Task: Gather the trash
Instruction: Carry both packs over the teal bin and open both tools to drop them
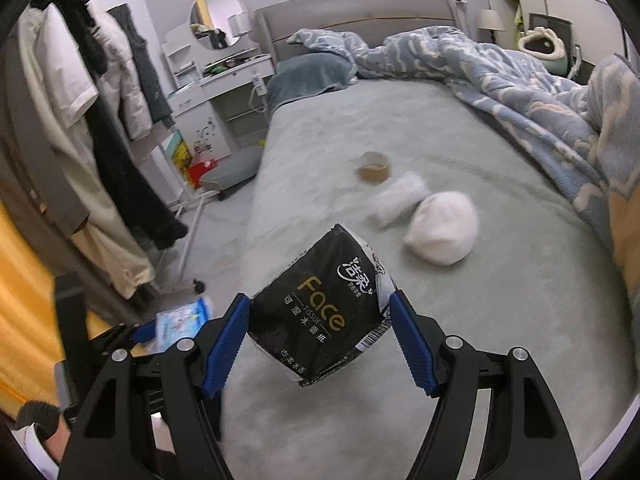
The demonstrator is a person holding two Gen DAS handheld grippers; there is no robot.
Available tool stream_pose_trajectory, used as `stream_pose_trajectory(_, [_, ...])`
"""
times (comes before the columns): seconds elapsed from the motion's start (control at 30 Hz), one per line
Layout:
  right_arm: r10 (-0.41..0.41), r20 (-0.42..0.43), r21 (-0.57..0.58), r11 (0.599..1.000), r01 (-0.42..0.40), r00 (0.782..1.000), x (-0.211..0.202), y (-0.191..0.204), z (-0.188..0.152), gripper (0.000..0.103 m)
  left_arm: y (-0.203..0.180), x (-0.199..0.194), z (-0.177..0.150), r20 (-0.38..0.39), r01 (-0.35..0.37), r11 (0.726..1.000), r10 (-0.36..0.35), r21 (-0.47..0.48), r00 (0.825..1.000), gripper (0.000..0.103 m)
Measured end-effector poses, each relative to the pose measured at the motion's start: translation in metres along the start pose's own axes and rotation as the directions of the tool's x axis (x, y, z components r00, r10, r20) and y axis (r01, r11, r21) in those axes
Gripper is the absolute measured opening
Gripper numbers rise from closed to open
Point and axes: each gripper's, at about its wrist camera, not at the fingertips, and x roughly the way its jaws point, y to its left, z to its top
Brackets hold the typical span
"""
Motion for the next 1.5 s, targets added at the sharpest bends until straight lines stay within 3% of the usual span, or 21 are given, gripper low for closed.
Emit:
stream_pose_trajectory(0.27, [0.064,-0.046,-0.062,0.996,-0.067,0.997,0.013,0.061,-0.022,0.072,0.04,0.004,-0.032,-0.094,-0.051,0.998,0.047,-0.041,0.994,0.079])
stream_pose_trajectory(0.47, [0.096,-0.087,-0.111,0.988,-0.106,0.992,0.029,0.1,-0.031,0.072,0.073,0.016,-0.054,-0.202,-0.066,0.992,0.044,-0.106,0.978,0.079])
stream_pose_trajectory(0.93, [0.184,-0.209,-0.109,0.972,-0.21,0.961,0.079,0.148,-0.045,0.072,0.12,0.027,-0.087,-0.338,-0.004,0.96,-0.095,-0.28,0.936,0.088])
stream_pose_trajectory(1.23, [0.148,-0.249,-0.131,0.974,-0.185,0.957,0.105,0.161,-0.051,0.072,0.149,0.0,-0.093,-0.288,-0.035,0.958,-0.05,-0.284,0.956,0.086])
stream_pose_trajectory(1.5, [0.1,-0.343,-0.164,0.973,-0.164,0.934,0.141,0.175,-0.066,0.072,0.184,-0.031,-0.091,-0.221,-0.05,0.947,-0.023,-0.318,0.975,0.071])
